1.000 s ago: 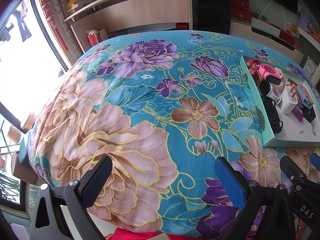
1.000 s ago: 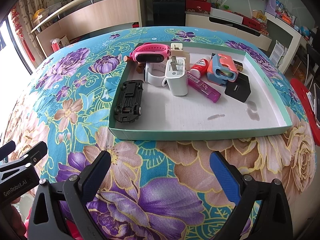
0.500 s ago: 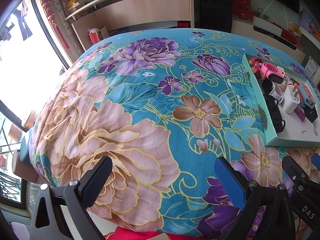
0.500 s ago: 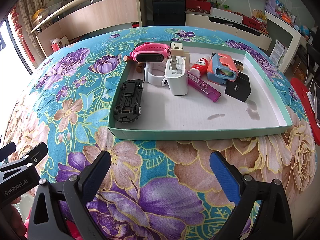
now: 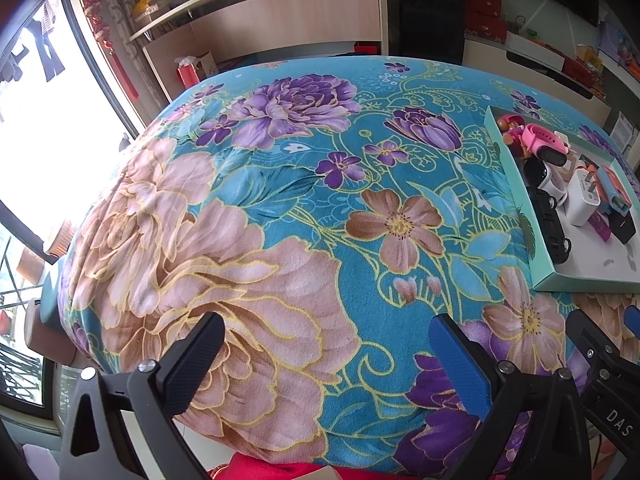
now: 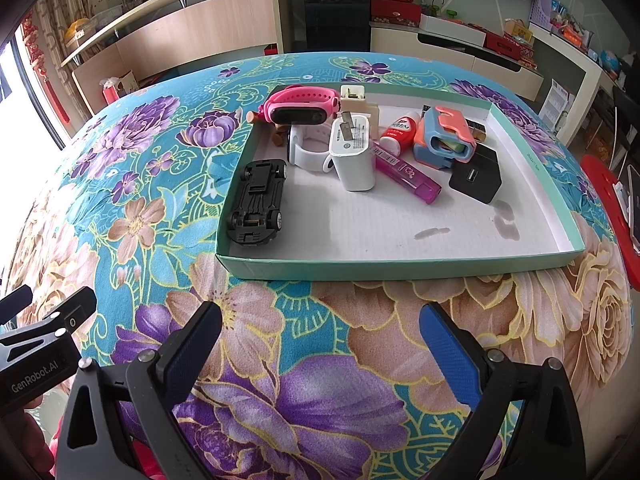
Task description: Organize rigid objects
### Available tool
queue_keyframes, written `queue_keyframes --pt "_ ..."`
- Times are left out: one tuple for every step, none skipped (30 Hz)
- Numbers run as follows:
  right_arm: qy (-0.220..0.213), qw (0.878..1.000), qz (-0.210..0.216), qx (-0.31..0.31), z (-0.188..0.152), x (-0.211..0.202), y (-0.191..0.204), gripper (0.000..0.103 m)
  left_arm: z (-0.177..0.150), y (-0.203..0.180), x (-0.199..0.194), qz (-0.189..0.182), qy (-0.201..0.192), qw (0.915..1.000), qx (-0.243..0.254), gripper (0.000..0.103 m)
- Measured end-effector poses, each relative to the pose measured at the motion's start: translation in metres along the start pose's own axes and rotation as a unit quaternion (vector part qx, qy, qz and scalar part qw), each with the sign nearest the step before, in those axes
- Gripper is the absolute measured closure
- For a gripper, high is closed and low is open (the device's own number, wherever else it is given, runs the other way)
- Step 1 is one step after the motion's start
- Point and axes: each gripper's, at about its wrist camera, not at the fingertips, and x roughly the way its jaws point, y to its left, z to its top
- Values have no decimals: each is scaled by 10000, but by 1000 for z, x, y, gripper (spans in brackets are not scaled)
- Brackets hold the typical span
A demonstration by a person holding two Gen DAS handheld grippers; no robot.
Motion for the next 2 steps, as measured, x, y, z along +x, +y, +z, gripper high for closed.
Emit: queue_keyframes --pt "1 10000 2 3 0 0 0 4 0 0 0 -26 8 10000 0 0" --pt "2 10000 5 5 0 0 -1 4 0 0 0 -23 10 10000 -16 0"
